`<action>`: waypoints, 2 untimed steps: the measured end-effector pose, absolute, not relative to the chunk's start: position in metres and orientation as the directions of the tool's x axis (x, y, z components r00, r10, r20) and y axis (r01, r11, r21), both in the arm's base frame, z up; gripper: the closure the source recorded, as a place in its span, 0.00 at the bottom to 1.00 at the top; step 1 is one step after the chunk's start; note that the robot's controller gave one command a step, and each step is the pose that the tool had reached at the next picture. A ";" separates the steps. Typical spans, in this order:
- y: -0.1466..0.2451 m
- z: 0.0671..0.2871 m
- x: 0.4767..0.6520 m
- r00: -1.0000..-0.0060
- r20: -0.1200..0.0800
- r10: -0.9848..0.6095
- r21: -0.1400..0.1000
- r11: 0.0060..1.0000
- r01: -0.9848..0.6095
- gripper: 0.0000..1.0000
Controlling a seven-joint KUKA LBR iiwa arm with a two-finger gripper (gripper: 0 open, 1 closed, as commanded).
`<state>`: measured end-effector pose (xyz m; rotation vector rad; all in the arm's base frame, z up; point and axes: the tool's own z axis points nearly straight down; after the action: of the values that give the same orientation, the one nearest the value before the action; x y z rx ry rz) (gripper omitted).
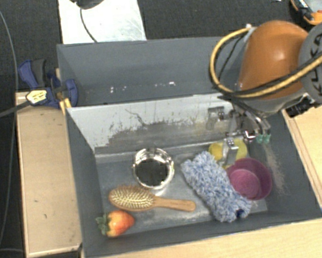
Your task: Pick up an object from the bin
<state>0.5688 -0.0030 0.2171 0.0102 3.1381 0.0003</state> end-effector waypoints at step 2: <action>-0.002 0.202 0.568 -0.983 -0.003 0.185 0.002 0.983 0.185 0.00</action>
Offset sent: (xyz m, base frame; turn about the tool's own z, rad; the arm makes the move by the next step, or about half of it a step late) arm -0.0010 0.0006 -0.0154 0.1806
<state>0.5682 -0.0023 0.2017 0.2915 3.1247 0.0019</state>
